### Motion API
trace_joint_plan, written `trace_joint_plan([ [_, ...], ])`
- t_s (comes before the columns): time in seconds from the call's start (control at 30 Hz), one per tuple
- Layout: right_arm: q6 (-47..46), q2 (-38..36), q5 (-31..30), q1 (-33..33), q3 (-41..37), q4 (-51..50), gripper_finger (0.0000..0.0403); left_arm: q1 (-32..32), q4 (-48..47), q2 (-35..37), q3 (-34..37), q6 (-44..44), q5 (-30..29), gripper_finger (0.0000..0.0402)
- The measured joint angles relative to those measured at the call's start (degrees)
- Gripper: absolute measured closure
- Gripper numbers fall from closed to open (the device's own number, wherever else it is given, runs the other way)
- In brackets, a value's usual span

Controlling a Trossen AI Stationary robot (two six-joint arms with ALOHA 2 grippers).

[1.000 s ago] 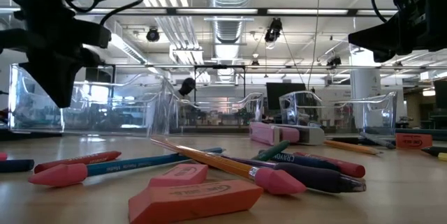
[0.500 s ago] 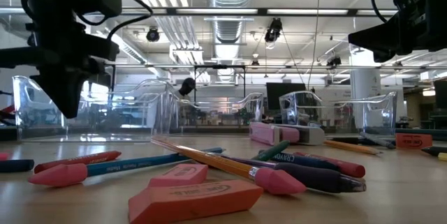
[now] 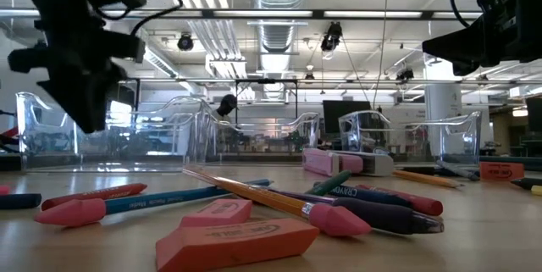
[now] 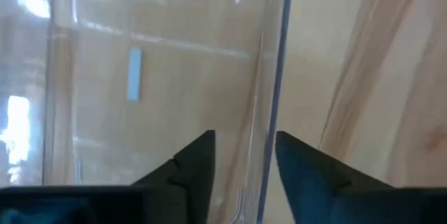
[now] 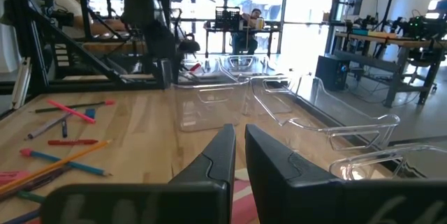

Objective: Sort crayons/erasers/pens/pencils in bins
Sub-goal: Adjust the bottom left transparent bin, then put the orange pencil into the bottom left transparent bin

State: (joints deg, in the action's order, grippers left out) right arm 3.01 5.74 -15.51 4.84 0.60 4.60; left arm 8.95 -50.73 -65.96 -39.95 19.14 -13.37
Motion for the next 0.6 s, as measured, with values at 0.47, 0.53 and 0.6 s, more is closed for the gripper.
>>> trace_joint_plan([
  [0.47, 0.0, 0.0, -0.02, 0.0, -0.01, 0.0, 0.0376, 7.18, 20.12, 5.47, -5.02, -5.32, -0.22, 0.0233],
  [0.53, 0.0, 0.0, -0.02, 0.0, -0.01, -0.01, 0.0376, 9.87, 25.58, 2.72, -5.08, -7.62, -0.3, 0.0233],
  [0.6, 0.0, 0.0, 0.0, 0.0, 0.0, -0.02, 0.0376, 11.97, 31.69, -0.93, -5.41, -9.83, -0.44, 0.0233],
])
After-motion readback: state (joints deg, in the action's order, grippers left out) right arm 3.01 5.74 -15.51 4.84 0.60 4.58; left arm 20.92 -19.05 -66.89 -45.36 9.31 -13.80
